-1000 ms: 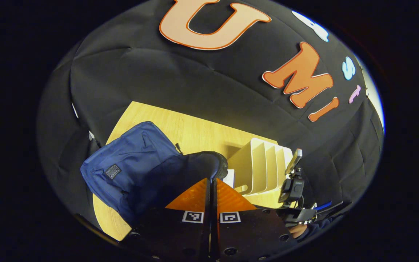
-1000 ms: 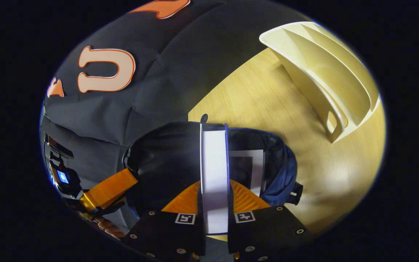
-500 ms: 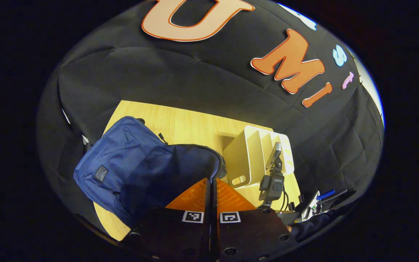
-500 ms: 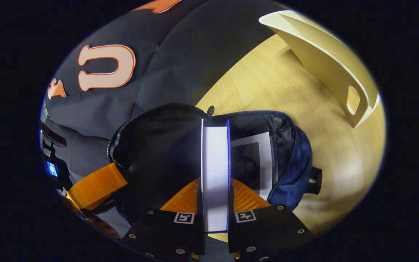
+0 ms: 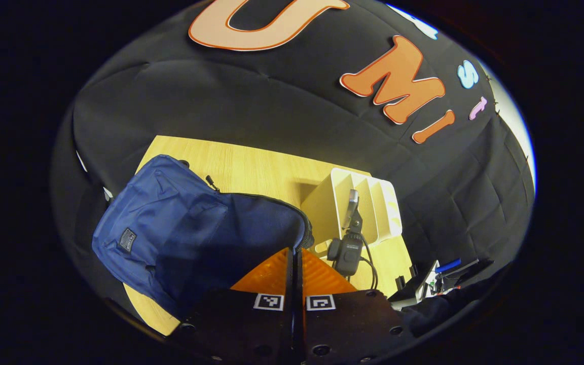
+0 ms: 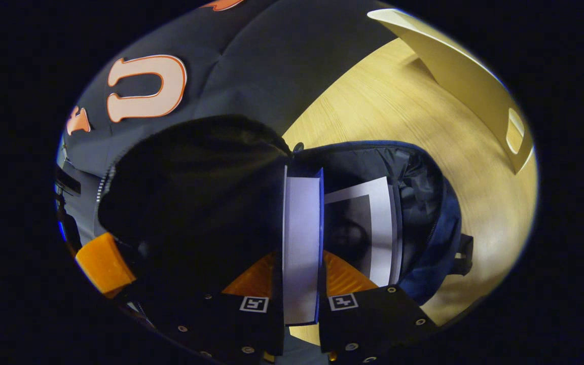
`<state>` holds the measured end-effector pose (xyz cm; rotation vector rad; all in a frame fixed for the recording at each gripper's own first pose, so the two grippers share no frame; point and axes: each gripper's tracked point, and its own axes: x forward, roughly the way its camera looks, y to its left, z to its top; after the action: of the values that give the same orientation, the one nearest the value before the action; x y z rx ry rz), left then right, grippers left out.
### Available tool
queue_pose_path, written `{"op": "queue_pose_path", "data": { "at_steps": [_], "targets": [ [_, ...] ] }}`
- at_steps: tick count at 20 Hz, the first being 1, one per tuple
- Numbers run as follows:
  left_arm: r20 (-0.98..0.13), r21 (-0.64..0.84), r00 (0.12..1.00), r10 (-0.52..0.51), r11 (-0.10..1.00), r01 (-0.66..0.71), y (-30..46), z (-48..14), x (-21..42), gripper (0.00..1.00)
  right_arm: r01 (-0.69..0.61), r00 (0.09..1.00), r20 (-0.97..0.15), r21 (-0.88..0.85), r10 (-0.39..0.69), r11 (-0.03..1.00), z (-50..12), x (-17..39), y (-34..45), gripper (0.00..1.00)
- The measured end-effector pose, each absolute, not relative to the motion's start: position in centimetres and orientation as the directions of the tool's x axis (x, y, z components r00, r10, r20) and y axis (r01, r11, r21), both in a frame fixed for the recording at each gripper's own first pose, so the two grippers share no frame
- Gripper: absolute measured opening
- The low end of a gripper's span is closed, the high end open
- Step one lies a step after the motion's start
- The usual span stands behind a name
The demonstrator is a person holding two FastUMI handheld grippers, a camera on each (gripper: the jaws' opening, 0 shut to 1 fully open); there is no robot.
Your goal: Open the schoolbag, grab two books from the bookshelf and put them into the schoolbag.
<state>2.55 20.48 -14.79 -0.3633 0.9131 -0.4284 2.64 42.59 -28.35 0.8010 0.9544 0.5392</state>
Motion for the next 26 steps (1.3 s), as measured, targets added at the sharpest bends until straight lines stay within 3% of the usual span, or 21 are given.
{"op": "queue_pose_path", "data": {
  "at_steps": [2, 4, 5, 6, 8, 18, 26],
  "targets": [
    [-0.674, -0.474, 0.552, -0.491, 0.861, 0.187, 21.1, -14.8, 2.9, 0.02, -0.039, 0.489, -0.578, 0.734, 0.653, 0.679, -29.3, 2.7, 41.7, 0.34],
    [-0.677, -0.473, 0.557, -0.481, 0.864, 0.172, 21.5, -15.0, 2.9, 0.02, -0.058, 0.513, -0.645, 0.632, 0.566, 0.773, -30.1, 3.0, 39.7, 0.46],
    [-0.677, -0.475, 0.559, -0.479, 0.864, 0.166, 21.6, -15.1, 3.0, 0.02, -0.085, 0.523, -0.648, 0.608, 0.554, 0.79, -29.9, 3.2, 38.7, 0.34],
    [-0.676, -0.475, 0.561, -0.478, 0.865, 0.164, 21.5, -15.1, 2.9, 0.02, -0.103, 0.53, -0.647, 0.593, 0.549, 0.799, -29.1, 3.5, 38.3, 0.55],
    [-0.681, -0.467, 0.563, -0.468, 0.87, 0.158, 21.5, -15.4, 3.1, 0.02, -0.127, 0.56, -0.651, 0.544, 0.513, 0.829, -28.3, 3.9, 36.8, 0.61],
    [-0.744, -0.361, 0.559, -0.367, 0.924, 0.126, 18.7, -18.7, 2.1, 0.02, -0.176, 0.78, -0.549, 0.267, 0.299, 0.948, -19.8, 6.1, 21.3, 0.63],
    [-0.853, -0.166, 0.452, -0.26, 0.957, 0.236, 15.8, -22.8, -1.0, 0.02, -0.083, 0.835, -0.521, 0.201, 0.178, 0.976, -17.3, 6.7, 11.4, 0.64]
  ]
}}
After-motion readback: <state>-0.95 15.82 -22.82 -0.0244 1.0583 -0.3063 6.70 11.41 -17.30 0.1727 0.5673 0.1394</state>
